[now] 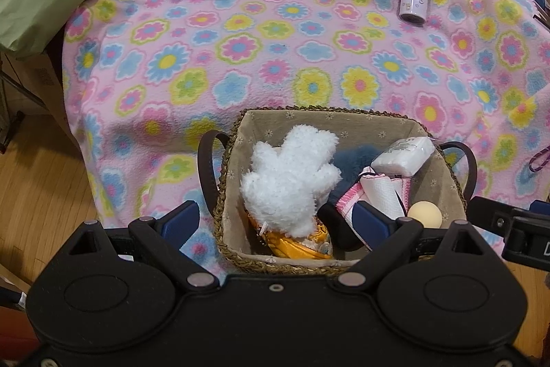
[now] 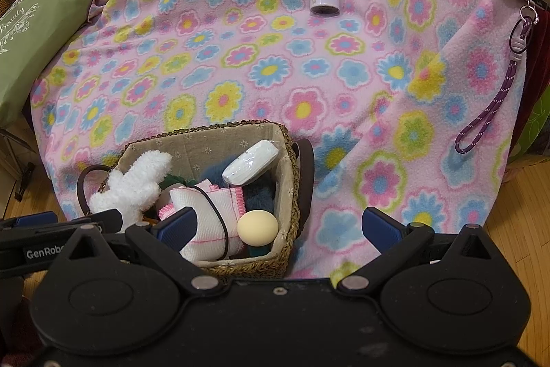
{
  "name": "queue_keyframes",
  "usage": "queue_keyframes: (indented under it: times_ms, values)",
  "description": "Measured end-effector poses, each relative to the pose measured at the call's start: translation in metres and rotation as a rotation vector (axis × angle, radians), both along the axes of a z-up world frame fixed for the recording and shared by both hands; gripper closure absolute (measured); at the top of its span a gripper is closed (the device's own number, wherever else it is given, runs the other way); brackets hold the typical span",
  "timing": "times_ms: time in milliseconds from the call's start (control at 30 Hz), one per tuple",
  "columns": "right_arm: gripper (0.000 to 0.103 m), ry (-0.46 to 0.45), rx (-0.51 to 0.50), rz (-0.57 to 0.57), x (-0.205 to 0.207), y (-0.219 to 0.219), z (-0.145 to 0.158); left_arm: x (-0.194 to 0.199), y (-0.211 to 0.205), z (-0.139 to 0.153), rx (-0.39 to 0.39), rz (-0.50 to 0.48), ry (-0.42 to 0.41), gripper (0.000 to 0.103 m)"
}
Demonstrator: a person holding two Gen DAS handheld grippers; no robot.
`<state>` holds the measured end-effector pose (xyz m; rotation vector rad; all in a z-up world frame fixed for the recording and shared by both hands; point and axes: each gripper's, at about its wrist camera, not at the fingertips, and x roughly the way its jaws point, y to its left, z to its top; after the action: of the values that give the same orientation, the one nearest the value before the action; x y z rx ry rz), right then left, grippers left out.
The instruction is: Organize soft objects
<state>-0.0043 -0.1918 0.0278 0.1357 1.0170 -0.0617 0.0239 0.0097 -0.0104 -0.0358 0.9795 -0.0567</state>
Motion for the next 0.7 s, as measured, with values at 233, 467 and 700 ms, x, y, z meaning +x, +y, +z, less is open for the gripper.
queue_keyframes:
  times_ms: [233, 467, 700]
  values:
    - [0.000, 0.002, 0.001, 0.000, -0.0002, -0.0001, -0.0002, 0.0002, 0.0000, 0.0003, -0.001, -0.002, 0.001, 0.011]
    - [0.000, 0.003, 0.001, 0.000, 0.0000, -0.0002, -0.0003, 0.0003, -0.0006, 0.0003, 0.000, -0.003, 0.003, 0.011]
    - [0.000, 0.004, 0.001, -0.001, -0.0002, 0.0003, -0.0009, 0.0004, -0.0011, 0.0002, 0.003, -0.002, 0.003, 0.011]
